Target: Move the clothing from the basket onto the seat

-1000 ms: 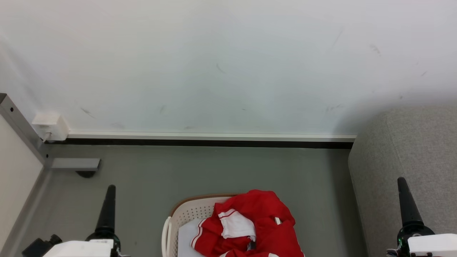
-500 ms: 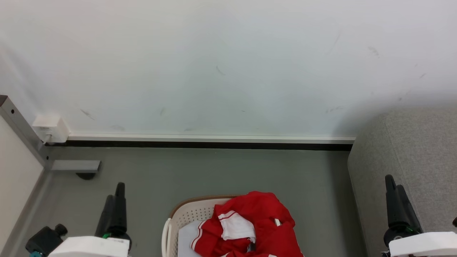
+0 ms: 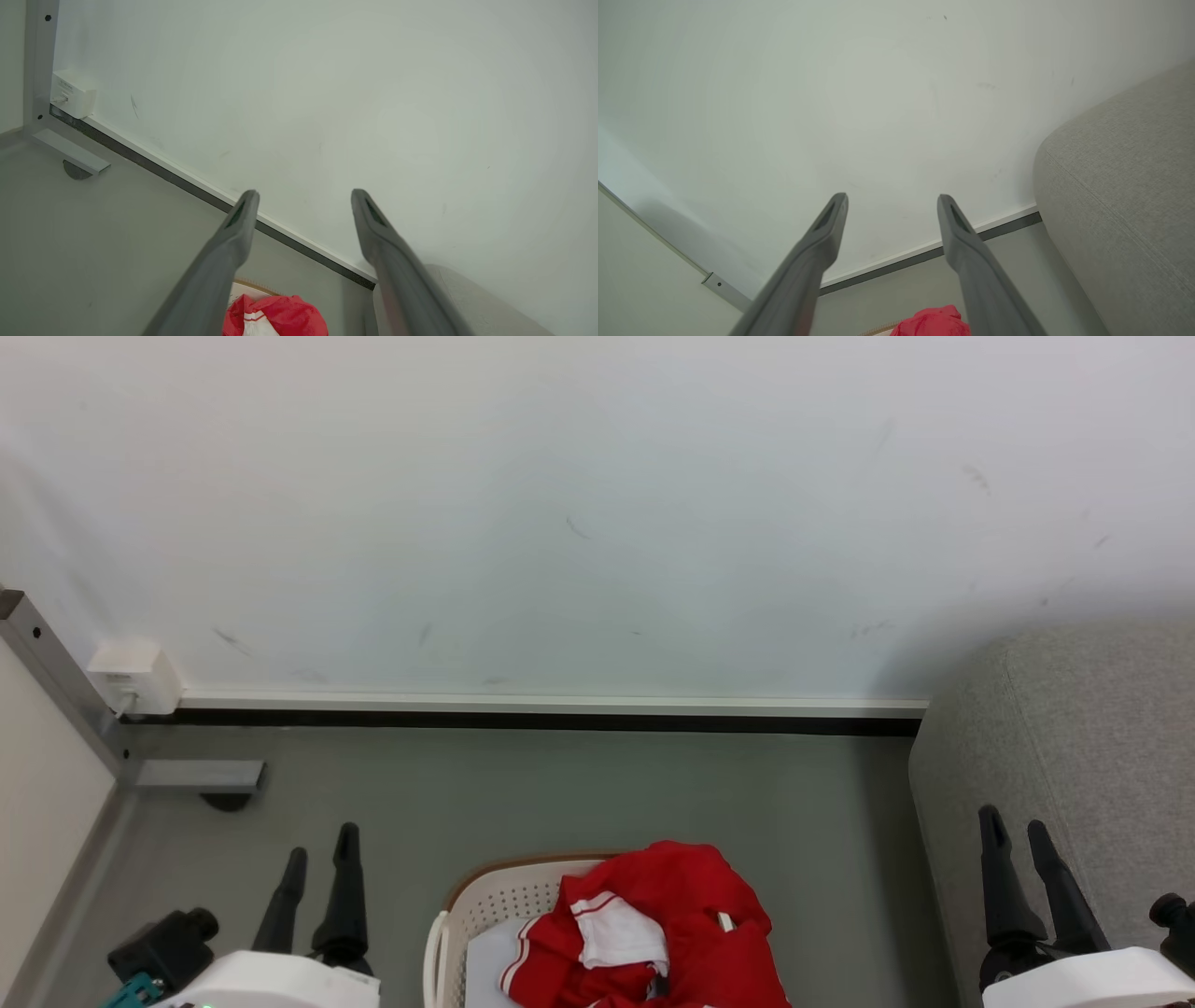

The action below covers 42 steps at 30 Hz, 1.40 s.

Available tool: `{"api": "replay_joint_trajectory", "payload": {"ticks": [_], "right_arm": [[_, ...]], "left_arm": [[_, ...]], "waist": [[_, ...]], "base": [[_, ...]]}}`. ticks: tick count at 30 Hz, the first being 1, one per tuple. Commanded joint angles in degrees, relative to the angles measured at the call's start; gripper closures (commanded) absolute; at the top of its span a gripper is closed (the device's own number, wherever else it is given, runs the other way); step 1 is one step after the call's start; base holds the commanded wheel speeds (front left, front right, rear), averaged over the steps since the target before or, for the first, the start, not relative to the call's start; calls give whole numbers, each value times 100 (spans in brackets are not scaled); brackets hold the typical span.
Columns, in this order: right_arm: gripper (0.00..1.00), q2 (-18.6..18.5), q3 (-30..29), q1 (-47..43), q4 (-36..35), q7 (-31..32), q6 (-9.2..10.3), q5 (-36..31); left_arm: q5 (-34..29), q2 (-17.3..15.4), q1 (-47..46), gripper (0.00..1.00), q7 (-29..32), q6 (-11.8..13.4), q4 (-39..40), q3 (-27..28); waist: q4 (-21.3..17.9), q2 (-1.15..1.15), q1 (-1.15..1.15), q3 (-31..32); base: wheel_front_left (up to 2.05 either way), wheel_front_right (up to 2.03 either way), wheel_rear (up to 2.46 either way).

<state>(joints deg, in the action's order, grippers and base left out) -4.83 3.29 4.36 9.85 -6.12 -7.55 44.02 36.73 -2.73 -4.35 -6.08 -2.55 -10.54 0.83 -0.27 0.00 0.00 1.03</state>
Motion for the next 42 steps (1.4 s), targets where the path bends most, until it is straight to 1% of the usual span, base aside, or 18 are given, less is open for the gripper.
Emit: {"api": "replay_joint_trajectory", "payload": {"ticks": [1, 14, 25, 42], "right_arm": [[0, -22, 5, 70, -24, -67, 5, -209], [0, -60, 160, 107, 3, -271, 7, -1030], [0, -67, 225, 114, 121, -428, 8, -1565], [0, -95, 369, 148, 150, -638, 9, -2204]], "left_arm": [[-210, -71, -21, 0, -73, 23, 31, -36], [-1037, -174, -5, 0, -279, 242, 42, -238], [-1616, -220, 21, 0, -438, 296, -3, -360], [-2450, -216, 49, 0, -643, 396, -17, -415]], "waist": [[2, 0, 0, 4], [1, 0, 0, 51], [5, 0, 0, 79], [-2, 0, 0, 133]], "base": [[0, 0, 0], [0, 0, 0], [0, 0, 0], [0, 0, 0]]}}
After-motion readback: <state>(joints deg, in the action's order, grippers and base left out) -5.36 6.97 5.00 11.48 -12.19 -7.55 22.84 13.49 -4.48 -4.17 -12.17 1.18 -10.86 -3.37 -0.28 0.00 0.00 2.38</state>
